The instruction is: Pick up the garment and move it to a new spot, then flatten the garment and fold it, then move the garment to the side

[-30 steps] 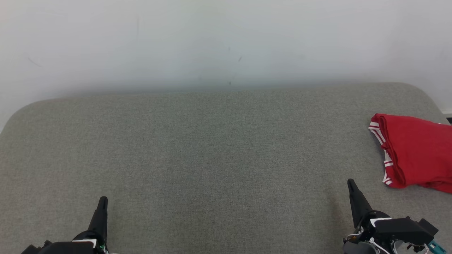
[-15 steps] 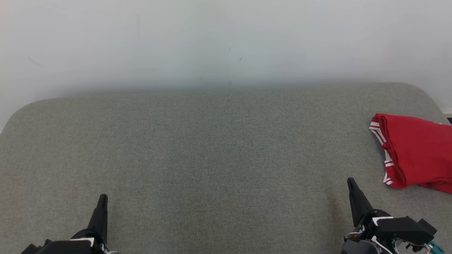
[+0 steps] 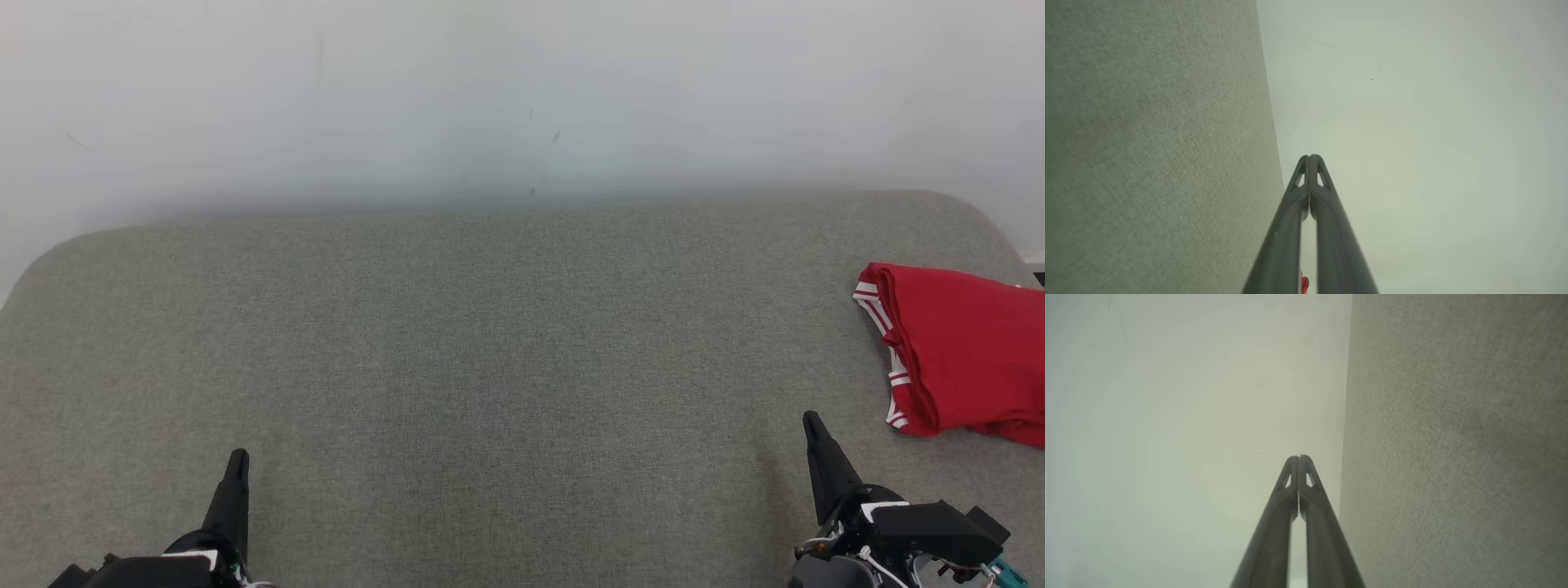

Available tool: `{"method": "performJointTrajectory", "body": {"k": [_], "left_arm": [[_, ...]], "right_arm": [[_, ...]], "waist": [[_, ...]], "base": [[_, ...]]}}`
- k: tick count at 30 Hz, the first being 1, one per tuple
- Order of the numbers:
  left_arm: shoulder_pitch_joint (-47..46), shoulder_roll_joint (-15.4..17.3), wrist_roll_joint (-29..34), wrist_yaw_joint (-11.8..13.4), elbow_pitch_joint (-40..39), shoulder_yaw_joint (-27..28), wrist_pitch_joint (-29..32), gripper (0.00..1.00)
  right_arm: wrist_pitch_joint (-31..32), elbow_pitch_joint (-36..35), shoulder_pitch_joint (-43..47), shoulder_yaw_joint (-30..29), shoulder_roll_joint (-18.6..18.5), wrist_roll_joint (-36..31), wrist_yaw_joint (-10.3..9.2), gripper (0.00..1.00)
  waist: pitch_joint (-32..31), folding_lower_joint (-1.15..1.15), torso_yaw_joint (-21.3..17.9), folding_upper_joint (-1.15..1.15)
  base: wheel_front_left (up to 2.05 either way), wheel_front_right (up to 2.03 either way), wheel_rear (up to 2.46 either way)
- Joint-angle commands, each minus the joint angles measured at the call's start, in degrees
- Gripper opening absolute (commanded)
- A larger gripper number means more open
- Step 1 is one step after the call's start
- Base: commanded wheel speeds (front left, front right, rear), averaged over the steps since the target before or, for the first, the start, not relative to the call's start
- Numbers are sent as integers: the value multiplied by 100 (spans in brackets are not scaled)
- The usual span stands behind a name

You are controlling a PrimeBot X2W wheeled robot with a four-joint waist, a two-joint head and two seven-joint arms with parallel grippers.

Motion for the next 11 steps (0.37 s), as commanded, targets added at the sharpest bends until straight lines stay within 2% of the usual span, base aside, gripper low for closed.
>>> {"method": "performJointTrajectory", "body": {"k": [1,11], "left_arm": [[-57,13,-29,-5,6,17,11,0],[-57,13,-30,-5,5,16,11,0]], "right_arm": [[14,9,-24,-2,5,8,-12,0],[14,9,-24,-2,5,8,-12,0]], "waist": [[0,0,0,0],[0,0,0,0]], "base": [[0,0,0],[0,0,0]]}}
